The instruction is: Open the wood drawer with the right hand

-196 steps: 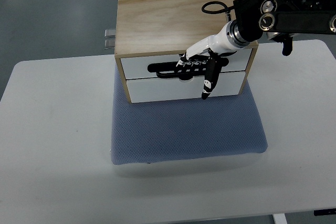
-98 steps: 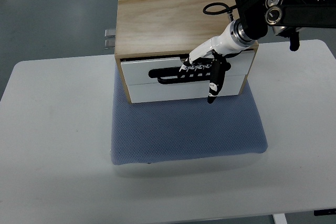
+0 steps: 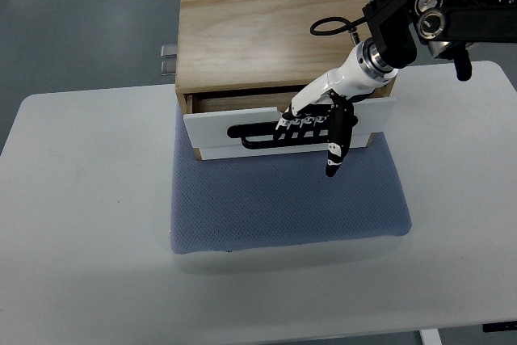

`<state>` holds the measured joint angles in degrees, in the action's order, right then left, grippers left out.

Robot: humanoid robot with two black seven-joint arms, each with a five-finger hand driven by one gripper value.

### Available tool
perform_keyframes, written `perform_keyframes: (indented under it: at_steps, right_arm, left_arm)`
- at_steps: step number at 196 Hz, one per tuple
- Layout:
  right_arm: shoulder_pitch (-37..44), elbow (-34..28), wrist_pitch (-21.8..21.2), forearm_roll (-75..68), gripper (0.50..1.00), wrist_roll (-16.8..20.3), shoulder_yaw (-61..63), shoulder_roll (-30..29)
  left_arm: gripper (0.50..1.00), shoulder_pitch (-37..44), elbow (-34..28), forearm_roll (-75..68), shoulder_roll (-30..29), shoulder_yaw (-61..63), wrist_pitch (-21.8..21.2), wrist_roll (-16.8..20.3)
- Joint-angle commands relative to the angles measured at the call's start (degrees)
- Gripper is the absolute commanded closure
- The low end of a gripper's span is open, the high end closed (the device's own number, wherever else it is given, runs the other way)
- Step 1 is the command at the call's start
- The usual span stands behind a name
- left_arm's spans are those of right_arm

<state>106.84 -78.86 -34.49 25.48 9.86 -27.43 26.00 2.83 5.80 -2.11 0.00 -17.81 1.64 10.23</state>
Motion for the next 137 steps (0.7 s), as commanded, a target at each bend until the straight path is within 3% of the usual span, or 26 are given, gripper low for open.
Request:
perform_keyframes:
  at_steps: [1,137]
  right_arm:
    - [0.0,-1.1,-0.5,-0.2,0.56,-0.1,-0.1,0.5]
    - [3.0,-8.2,-0.5,-2.2,0.558,-1.9,0.0,3.9]
  left_arm:
    - [0.5,0.0,0.1,0.0,0.0,0.0,-0.1,0.0]
    - [0.5,0.0,0.0,0.0,0.0,0.0,0.0,0.1]
